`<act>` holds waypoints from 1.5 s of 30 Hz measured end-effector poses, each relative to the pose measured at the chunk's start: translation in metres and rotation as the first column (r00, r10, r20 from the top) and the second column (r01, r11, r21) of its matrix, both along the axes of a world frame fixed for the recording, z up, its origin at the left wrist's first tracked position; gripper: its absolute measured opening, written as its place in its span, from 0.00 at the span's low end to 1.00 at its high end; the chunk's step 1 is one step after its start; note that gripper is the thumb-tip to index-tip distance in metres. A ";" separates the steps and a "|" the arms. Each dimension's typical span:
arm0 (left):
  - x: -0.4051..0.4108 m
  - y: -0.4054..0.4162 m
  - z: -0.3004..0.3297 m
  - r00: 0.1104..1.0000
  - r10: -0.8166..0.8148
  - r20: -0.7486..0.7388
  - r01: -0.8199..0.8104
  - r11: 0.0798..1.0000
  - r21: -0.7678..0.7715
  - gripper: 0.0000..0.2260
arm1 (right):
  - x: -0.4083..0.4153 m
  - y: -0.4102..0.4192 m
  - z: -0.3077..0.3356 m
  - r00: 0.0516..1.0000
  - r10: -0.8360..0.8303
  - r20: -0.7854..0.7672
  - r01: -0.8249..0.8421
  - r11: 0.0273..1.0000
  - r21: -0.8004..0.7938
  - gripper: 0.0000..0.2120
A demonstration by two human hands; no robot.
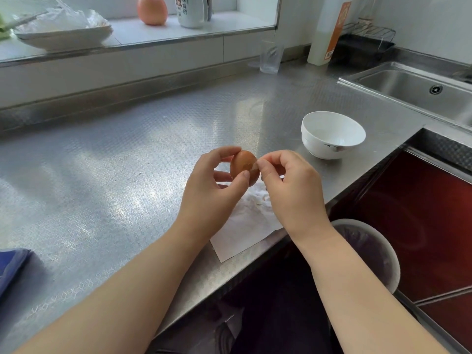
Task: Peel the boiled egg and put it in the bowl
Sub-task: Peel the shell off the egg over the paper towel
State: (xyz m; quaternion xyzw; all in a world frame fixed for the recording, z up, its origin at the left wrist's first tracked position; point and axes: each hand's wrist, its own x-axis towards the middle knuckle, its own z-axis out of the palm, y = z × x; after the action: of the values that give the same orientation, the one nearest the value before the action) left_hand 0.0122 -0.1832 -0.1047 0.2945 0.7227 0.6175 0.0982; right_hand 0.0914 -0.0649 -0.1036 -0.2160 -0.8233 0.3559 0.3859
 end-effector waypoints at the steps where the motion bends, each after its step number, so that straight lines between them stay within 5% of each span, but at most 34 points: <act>1: 0.000 0.000 0.000 1.000 -0.009 0.015 0.009 1.000 0.008 0.17 | -0.001 0.001 0.001 1.000 -0.002 0.009 0.002 1.000 -0.010 0.04; 11: -0.004 0.000 -0.001 0.986 -0.086 0.144 0.066 0.988 0.140 0.17 | 0.007 0.022 0.009 0.993 0.003 0.119 0.011 0.994 -0.113 0.05; 20: -0.005 0.000 -0.001 0.975 -0.090 0.201 0.055 0.983 0.174 0.16 | 0.015 0.027 0.002 0.886 0.053 0.461 -0.104 0.991 0.085 0.05; 27: -0.006 0.000 -0.002 0.982 -0.060 0.180 0.030 0.985 0.167 0.14 | 0.019 0.028 0.004 0.891 0.053 0.451 -0.122 0.984 0.126 0.03; 30: -0.005 0.000 -0.001 0.985 -0.056 0.163 0.028 0.985 0.169 0.14 | 0.019 0.027 0.007 0.880 0.018 0.474 -0.124 0.973 0.194 0.09; 34: -0.004 0.000 -0.001 0.986 -0.057 0.154 0.032 0.986 0.161 0.15 | 0.017 0.028 0.015 0.806 0.083 0.586 -0.236 0.953 0.189 0.06; 40: -0.002 0.000 0.002 0.985 -0.089 0.148 0.065 0.986 0.155 0.16 | 0.009 0.014 0.019 0.975 0.180 0.132 -0.165 0.979 -0.116 0.08; 45: -0.002 -0.003 0.002 0.982 -0.099 0.159 0.078 0.988 0.135 0.15 | 0.001 0.005 0.013 0.990 0.139 0.025 -0.133 0.976 -0.173 0.05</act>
State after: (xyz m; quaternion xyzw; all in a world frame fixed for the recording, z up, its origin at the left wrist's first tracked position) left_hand 0.0097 -0.1860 -0.1023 0.2799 0.6572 0.6799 0.1658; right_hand 0.0923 -0.0602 -0.0909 -0.1980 -0.8095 0.4466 0.3257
